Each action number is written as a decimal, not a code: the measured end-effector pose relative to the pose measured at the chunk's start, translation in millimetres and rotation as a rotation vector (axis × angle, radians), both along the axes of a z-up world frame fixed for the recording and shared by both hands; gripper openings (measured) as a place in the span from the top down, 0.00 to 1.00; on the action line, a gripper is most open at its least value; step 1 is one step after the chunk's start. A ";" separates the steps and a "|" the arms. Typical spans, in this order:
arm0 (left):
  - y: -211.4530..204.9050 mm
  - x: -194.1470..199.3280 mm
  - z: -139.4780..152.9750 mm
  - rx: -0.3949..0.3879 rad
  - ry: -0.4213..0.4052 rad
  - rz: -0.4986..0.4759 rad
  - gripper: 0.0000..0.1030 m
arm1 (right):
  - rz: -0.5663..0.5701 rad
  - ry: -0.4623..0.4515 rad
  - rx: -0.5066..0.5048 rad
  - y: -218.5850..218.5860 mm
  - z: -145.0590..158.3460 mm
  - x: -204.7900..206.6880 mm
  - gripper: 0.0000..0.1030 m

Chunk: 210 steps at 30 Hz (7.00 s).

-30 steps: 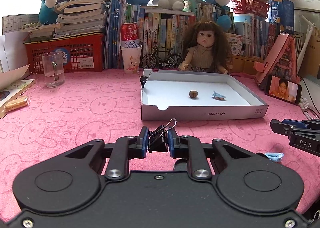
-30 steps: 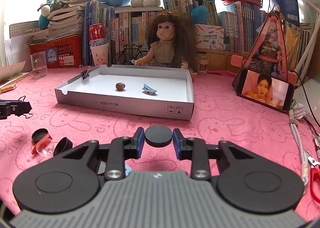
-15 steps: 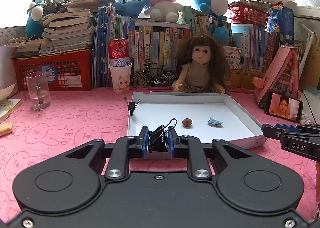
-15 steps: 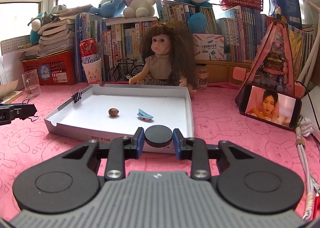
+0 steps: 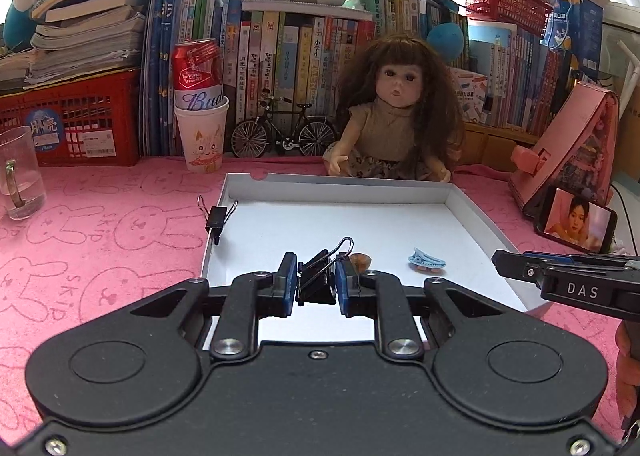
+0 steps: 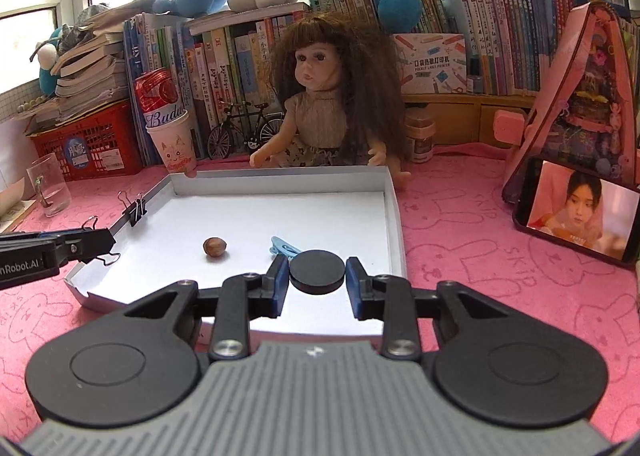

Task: Organize rigid objects
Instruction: 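Carry the binder clip and black puck in both tools into the white tray, then open both tools to release the binder clip and puck in the tray, then lift both open tools away from the tray, then move the left tool to the black round lid while the right tool approaches the light-blue hair clip, then close the left tool on the black round lid while the right tool grasps the light-blue hair clip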

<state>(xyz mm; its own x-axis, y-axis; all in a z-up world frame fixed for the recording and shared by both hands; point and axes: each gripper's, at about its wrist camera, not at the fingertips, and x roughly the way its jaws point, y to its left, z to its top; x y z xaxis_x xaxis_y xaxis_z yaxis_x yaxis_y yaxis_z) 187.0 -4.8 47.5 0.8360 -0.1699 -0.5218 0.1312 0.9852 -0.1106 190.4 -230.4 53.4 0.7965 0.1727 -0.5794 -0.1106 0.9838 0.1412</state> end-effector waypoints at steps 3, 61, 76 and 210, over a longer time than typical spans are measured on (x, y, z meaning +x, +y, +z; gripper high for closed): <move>-3.1 21.0 -7.9 0.013 0.036 0.008 0.82 | -0.013 0.042 0.021 -4.3 -4.1 18.5 0.65; -21.0 52.0 -13.9 0.031 0.053 0.010 0.35 | -0.042 0.168 0.094 -9.3 -3.5 64.7 0.36; -26.0 -0.6 -4.8 0.030 0.003 -0.043 0.18 | 0.001 0.090 0.082 -10.7 6.3 23.3 0.18; 8.4 -154.2 -52.1 0.104 0.009 -0.020 0.71 | 0.151 -0.056 -0.077 13.2 -34.8 -157.1 0.81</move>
<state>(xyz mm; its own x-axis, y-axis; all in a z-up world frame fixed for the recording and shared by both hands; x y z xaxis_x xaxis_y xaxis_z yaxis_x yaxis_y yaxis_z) 32.9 3.5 -4.6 0.8280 -0.1313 -0.5451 0.1506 0.9886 -0.0094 33.4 -217.2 18.6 0.7962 0.2498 -0.5510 -0.2639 0.9630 0.0553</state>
